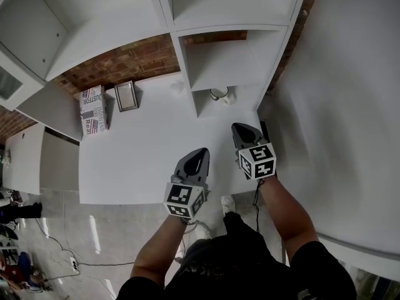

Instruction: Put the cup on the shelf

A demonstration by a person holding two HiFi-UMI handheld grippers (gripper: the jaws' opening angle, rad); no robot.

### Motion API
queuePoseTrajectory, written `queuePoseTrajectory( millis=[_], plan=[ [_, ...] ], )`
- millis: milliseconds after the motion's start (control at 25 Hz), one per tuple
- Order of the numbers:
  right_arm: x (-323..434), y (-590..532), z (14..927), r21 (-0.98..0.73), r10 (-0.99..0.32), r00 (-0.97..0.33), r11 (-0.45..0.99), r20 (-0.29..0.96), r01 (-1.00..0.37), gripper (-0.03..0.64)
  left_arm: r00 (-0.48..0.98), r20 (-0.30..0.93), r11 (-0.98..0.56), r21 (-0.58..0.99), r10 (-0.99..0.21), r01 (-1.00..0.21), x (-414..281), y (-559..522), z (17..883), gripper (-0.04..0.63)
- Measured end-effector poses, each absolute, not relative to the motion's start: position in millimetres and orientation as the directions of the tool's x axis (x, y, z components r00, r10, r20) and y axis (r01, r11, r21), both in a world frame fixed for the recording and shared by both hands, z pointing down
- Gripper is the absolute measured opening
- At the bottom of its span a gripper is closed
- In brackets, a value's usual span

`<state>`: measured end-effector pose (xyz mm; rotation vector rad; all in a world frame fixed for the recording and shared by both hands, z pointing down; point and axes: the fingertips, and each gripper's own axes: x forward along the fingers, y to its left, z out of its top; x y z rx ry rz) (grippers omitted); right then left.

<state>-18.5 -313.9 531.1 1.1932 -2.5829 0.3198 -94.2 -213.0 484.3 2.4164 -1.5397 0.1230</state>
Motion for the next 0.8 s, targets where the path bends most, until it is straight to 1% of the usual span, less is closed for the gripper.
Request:
queuePoseTrajectory(
  millis=[160, 400, 800],
  plan=[
    [-28, -278, 505, -0.078, -0.712, -0.626, 0.639, 0.317, -0.766, 0.0, 0.432, 0.209, -0.4, 0.178, -0.878, -0.899, -104, -194, 473, 0.005],
    [-46, -228, 481, -0.027, -0.706, -0.644, 0.668, 0.294, -0.744, 0.0, 0.421, 0.205, -0.395, 0.157, -0.884, -0.905, -120, -164, 464, 0.005],
    [-57, -163, 464, -0.047, -0.736, -0.613, 0.629, 0.287, -0.776, 0.0, 0.458, 0.2, -0.437, 0.139, -0.866, -0.889, -137, -111, 451, 0.005]
  ],
)
